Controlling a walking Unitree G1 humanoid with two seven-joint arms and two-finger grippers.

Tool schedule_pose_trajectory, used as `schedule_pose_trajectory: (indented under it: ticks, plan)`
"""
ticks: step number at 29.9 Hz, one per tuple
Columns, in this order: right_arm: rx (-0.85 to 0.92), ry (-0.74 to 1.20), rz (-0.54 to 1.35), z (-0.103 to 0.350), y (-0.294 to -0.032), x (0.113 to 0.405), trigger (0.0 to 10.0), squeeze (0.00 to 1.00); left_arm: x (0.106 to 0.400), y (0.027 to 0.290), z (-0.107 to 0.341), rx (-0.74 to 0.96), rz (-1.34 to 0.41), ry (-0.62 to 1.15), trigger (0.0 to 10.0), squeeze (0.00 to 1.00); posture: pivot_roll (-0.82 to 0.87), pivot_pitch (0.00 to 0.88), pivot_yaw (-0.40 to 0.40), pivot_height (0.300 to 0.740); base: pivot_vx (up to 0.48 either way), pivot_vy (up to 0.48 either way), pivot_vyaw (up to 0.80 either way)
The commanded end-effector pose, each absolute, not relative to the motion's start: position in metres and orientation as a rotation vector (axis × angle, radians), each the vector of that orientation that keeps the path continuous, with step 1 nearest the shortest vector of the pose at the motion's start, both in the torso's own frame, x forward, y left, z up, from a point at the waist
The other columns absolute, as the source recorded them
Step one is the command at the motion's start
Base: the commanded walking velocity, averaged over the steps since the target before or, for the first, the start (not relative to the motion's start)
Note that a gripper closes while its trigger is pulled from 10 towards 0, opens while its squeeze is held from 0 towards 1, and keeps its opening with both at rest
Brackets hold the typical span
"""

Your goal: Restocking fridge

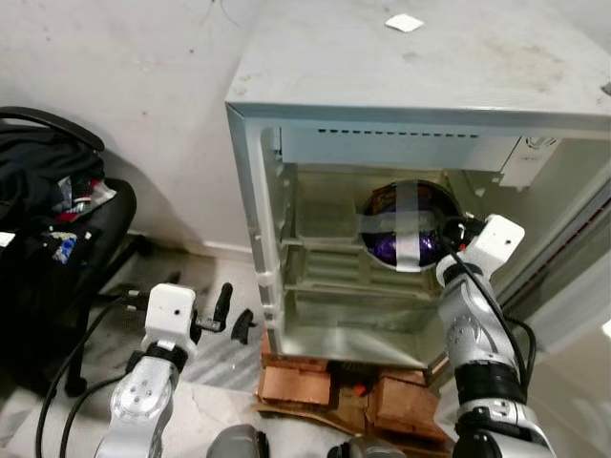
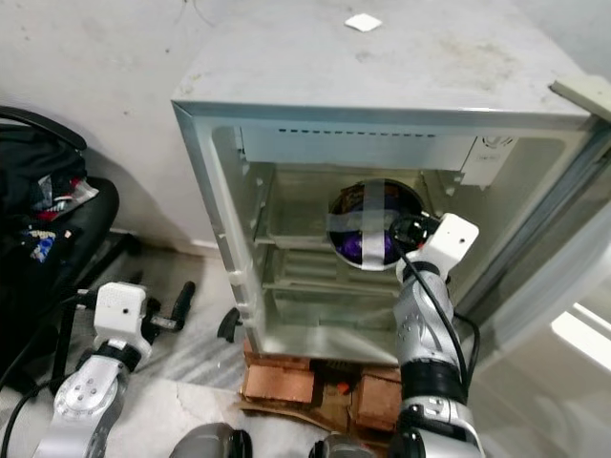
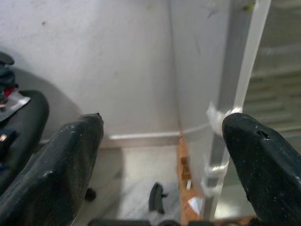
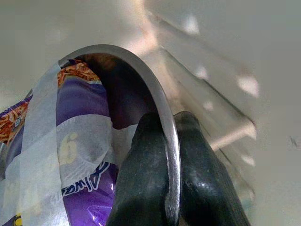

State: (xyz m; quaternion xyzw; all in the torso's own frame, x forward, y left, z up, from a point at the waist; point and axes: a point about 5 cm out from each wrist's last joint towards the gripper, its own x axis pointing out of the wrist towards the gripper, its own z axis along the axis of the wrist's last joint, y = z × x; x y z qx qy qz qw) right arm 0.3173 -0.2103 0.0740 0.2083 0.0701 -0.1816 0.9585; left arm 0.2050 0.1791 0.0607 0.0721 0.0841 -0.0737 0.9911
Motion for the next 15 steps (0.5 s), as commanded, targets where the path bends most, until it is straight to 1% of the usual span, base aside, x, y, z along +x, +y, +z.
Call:
schedule_pose_trajectory:
  ticks: [1,5,9,12,15]
  plan:
    - [0.453,0.114,-0.43,0.079,-0.217,0.321,10.0,0.0,0.203,0.184,0.065,0.153,-0.149,0.177,10.0,0.0,0.08,0.131,0.028,0.74,0.0,0.0,0.0]
    - [0.5,0.111,-0.462,0.083,-0.218,0.332,10.0,0.0,0.197,0.179,0.066,0.16,-0.17,0.189,10.0,0.0,0.09,0.166,0.017,0.74,0.0,0.0,0.0]
    - [0.518,0.124,-0.479,0.083,-0.22,0.339,10.0,0.0,0.192,0.18,0.07,0.15,-0.146,0.191,10.0,0.0,0.11,0.18,0.007,0.74,0.0,0.0,0.0]
    - [0.568,0.14,-0.518,0.083,-0.223,0.345,10.0,0.0,0.186,0.179,0.072,0.145,-0.141,0.2,10.0,0.0,0.13,0.196,-0.001,0.74,0.0,0.0,0.0]
    - [0.6,0.143,-0.525,0.086,-0.221,0.35,10.0,0.0,0.183,0.178,0.074,0.144,-0.145,0.204,10.0,0.0,0.14,0.206,-0.007,0.74,0.0,0.0,0.0]
